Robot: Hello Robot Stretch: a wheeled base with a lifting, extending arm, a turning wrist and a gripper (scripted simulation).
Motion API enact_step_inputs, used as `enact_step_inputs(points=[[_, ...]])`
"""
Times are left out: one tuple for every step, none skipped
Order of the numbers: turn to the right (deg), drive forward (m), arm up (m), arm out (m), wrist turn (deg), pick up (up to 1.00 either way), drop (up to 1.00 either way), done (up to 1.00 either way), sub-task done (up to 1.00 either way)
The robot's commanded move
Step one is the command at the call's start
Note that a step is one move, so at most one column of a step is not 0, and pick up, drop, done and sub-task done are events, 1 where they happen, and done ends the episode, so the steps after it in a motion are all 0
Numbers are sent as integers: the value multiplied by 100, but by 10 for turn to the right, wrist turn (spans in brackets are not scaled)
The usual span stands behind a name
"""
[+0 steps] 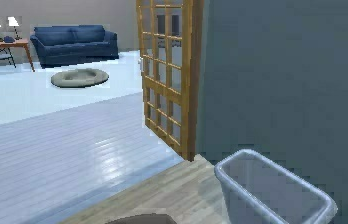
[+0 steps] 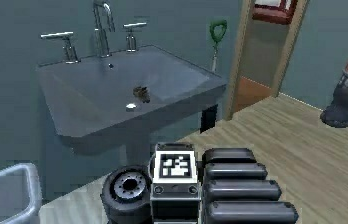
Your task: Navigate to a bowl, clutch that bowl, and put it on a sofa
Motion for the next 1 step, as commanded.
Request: enact_step_inputs(points=[[0,5,0,0,0,0,0,0,0]])
